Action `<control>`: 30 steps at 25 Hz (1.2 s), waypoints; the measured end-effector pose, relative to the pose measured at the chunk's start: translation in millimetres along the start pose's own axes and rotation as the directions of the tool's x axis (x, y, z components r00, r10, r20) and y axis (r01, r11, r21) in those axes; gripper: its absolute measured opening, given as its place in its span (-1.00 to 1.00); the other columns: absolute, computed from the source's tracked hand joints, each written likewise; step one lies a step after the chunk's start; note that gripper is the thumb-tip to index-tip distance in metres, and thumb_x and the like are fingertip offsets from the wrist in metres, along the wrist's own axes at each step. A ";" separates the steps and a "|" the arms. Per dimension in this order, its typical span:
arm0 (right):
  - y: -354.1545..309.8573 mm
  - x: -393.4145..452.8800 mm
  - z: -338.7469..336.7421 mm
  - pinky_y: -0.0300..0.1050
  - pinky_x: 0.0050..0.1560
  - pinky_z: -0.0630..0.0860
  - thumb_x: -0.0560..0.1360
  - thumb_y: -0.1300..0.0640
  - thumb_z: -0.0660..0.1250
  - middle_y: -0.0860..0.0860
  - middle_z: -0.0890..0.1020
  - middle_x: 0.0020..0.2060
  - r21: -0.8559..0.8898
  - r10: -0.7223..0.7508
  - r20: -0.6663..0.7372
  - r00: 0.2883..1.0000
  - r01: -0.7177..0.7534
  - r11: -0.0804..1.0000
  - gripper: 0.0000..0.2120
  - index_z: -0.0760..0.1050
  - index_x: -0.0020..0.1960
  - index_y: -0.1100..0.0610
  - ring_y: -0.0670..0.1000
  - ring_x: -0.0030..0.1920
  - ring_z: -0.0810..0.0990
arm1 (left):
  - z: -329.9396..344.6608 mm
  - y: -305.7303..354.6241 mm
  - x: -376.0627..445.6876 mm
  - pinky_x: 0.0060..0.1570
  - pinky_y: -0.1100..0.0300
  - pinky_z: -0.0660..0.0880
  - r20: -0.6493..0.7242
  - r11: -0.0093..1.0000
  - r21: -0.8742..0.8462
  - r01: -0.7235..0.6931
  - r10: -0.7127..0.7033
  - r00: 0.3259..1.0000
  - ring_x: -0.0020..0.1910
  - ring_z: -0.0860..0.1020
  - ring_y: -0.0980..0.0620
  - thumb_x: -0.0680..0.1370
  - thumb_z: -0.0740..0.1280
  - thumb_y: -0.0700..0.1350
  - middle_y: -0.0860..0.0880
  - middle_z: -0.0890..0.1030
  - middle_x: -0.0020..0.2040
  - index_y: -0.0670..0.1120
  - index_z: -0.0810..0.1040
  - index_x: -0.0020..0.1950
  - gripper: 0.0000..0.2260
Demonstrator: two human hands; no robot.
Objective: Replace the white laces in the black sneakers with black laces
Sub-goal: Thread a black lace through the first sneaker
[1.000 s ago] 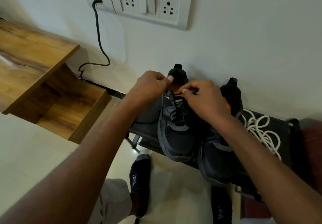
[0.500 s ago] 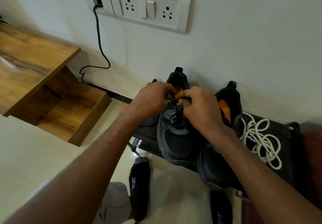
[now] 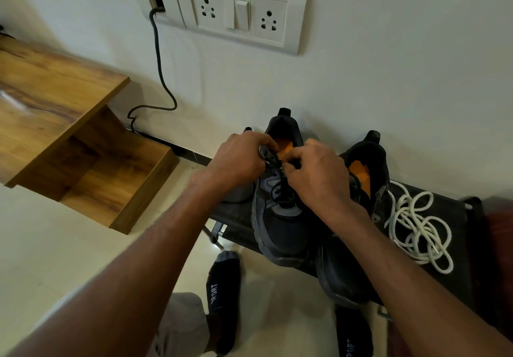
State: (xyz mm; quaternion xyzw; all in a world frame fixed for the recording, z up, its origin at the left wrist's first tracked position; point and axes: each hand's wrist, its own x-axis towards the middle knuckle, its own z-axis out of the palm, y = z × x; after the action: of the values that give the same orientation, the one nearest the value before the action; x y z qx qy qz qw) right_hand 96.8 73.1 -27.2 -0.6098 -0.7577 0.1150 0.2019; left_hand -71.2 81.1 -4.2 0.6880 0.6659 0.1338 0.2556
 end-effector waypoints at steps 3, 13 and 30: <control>1.5 1.4 4.6 -0.15 -0.20 0.46 0.56 0.06 0.48 -0.16 0.55 -0.18 0.186 0.125 0.045 0.991 -0.132 0.974 -0.94 0.72 -0.06 -0.08 -0.03 -0.15 0.61 | -1.8 0.4 -1.2 -0.36 0.24 0.38 0.004 1.000 -0.023 0.014 -0.014 1.000 -0.23 0.54 0.08 0.51 0.36 -0.31 0.14 0.50 -0.25 0.12 0.64 0.25 -0.58; -0.7 -0.3 11.4 -0.02 -0.02 0.67 0.56 0.00 0.46 -0.13 0.71 0.03 0.233 0.165 0.109 0.980 -0.187 0.954 -0.81 0.70 0.16 -0.16 -0.01 -0.01 0.68 | 1.4 0.5 0.4 -0.09 0.04 0.55 -0.012 0.997 -0.026 0.071 -0.071 0.997 0.01 0.58 -0.07 0.52 0.41 -0.24 -0.02 0.59 0.00 -0.05 0.54 0.29 -0.65; 10.5 9.3 3.3 0.05 0.14 0.65 0.50 0.06 0.45 0.04 0.60 0.15 0.341 0.030 0.438 0.899 -0.197 0.919 -0.61 0.58 0.32 -0.11 0.04 0.08 0.64 | 7.8 12.7 -4.5 -0.35 0.22 0.32 -0.034 0.989 -0.075 0.126 -0.128 0.991 -0.13 0.57 -0.03 0.50 0.53 -0.13 0.00 0.60 -0.19 -0.11 0.60 -0.12 -0.87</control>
State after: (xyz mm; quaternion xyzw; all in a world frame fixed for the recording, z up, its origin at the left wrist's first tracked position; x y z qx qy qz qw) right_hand 102.8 84.8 -33.0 -0.5638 -0.7091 0.4000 0.1386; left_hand -56.7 75.5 -3.3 0.6317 0.7079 0.1548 0.2755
